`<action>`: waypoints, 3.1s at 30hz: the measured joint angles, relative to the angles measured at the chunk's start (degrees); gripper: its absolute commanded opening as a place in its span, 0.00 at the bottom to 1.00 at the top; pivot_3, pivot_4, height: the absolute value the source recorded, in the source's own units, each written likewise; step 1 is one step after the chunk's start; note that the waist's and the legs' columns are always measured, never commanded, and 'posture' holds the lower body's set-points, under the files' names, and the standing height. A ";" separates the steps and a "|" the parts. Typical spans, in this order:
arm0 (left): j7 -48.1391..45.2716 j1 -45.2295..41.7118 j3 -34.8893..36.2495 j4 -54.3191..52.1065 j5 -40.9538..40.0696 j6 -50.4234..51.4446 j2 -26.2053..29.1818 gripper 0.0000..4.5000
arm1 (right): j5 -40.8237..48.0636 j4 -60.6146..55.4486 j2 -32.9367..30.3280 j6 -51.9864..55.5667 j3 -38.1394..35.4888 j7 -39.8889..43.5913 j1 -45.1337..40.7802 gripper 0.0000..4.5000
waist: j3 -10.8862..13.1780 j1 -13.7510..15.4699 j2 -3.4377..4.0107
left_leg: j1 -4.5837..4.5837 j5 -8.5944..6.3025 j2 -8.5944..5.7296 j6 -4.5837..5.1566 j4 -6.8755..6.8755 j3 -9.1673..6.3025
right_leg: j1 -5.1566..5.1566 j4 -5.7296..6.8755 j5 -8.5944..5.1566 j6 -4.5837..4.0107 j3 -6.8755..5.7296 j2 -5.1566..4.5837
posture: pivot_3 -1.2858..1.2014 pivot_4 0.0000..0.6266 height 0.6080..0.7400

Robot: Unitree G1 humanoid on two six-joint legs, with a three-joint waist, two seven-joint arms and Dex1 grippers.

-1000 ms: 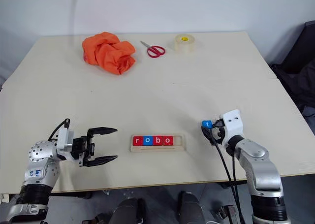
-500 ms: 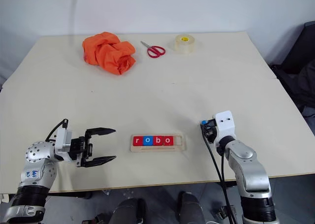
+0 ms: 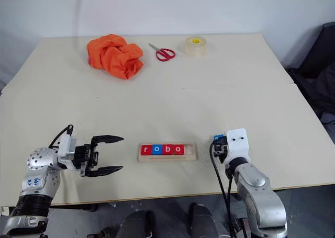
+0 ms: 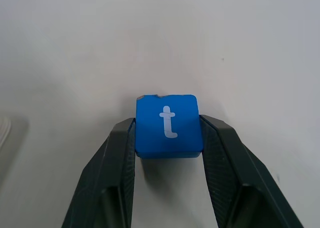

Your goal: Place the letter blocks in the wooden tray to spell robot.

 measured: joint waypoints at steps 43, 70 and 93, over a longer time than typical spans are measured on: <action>7.26 10.30 0.70 -7.95 0.00 -1.59 -2.91 1.00 | -0.05 35.87 -40.14 -34.95 12.88 58.21 -22.31 0.99 | 0.01 -0.05 -0.03 | 0.04 -0.01 0.01 0.01 0.03 0.01 | 0.04 -0.07 0.01 0.02 -0.03 0.01 | 0.52 0.24 1.00; 10.55 11.11 1.77 -10.70 0.00 -1.88 -2.77 1.00 | -3.04 38.82 -35.49 -28.62 17.13 67.74 -33.57 0.31 | 0.02 -0.03 0.01 | 0.05 0.02 0.11 -0.04 0.09 0.15 | -0.11 0.02 0.14 -0.16 -0.02 0.01 | 0.52 0.24 1.00; 9.90 9.87 1.66 -7.51 0.05 -2.70 -2.64 1.00 | -2.50 22.28 -28.77 -6.66 27.90 57.37 -37.27 0.31 | 0.02 -0.05 0.01 | -0.05 -0.02 0.10 -0.03 0.08 0.22 | -0.24 0.01 0.13 -0.17 0.04 0.01 | 0.52 0.24 1.00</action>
